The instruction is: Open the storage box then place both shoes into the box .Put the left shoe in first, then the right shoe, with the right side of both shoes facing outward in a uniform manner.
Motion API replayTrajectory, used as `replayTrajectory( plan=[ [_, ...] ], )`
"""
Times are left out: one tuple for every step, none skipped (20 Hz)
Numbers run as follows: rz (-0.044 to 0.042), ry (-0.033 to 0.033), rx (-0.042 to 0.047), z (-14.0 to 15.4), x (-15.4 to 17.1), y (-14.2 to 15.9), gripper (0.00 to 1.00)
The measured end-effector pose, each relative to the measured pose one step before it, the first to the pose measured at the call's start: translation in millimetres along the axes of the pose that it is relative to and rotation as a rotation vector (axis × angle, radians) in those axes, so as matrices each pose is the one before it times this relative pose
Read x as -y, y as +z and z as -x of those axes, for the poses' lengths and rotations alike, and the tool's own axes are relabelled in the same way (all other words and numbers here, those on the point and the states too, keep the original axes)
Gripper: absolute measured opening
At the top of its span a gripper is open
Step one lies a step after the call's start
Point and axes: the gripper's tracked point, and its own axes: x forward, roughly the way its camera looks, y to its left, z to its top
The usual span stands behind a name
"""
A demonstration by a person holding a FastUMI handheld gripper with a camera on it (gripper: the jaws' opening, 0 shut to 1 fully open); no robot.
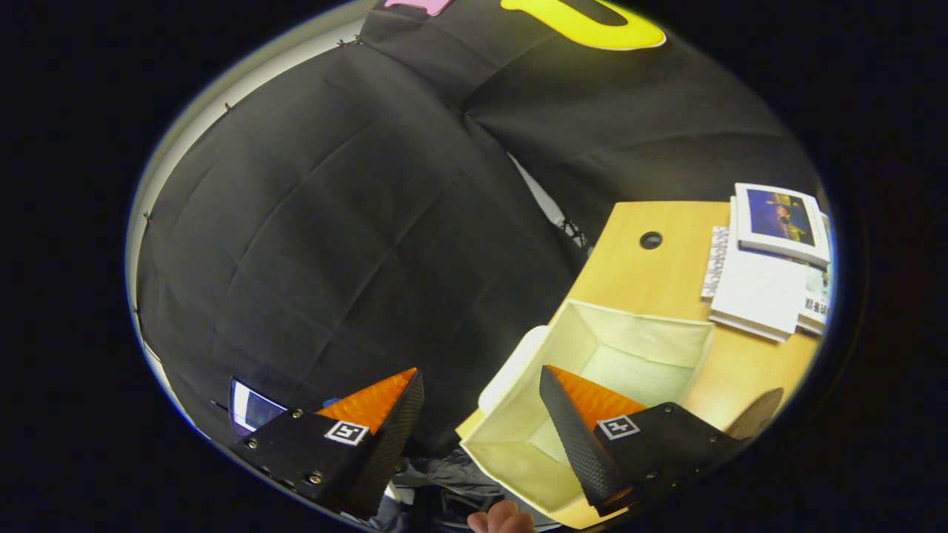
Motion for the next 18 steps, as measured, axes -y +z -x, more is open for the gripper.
replayTrajectory(
  plan=[
    [0.01811, -0.02839, 0.01655, 13.24, 10.79, -1.69, 0.97],
    [0.01053, -0.02171, 0.01886, 12.27, 10.28, -0.13, 0.96],
    [0.00706, -0.01768, 0.02045, 10.67, 10.33, 0.10, 0.97],
    [0.00220, -0.02238, 0.01577, 11.24, 10.67, 0.43, 0.97],
    [-0.00402, -0.01911, 0.01649, 11.60, 9.06, -1.50, 0.97],
    [-0.00643, -0.02314, 0.01084, 9.86, 11.61, -1.16, 0.97],
    [-0.00740, -0.02631, 0.01071, 10.80, 11.64, -4.38, 0.97],
    [-0.00473, -0.03264, 0.01166, 9.83, 12.49, -1.80, 0.97],
    [0.00051, -0.03144, 0.01278, 9.24, 12.73, -2.10, 0.97],
    [0.00630, -0.02861, 0.01047, 6.91, 12.02, -1.64, 0.96],
    [0.00295, -0.02766, 0.00518, 6.55, 13.19, -2.59, 0.96],
    [-0.00209, -0.02515, 0.00566, 5.24, 11.28, -2.15, 0.97],
    [-0.00382, -0.02657, 0.00473, 4.44, 10.30, -3.62, 0.97],
    [-0.00573, -0.02786, 0.00455, 3.25, 11.10, -2.39, 0.97],
    [-0.00158, -0.02575, 0.00171, 3.68, 13.36, -8.16, 0.97],
    [0.00200, -0.02605, -0.00534, 3.42, 11.61, -5.61, 0.97],
    [-0.00140, -0.02375, -0.00492, 2.10, 10.40, -6.00, 0.97],
    [-0.01035, -0.01923, -0.00918, 0.21, 8.27, -6.22, 0.97]
  ],
)
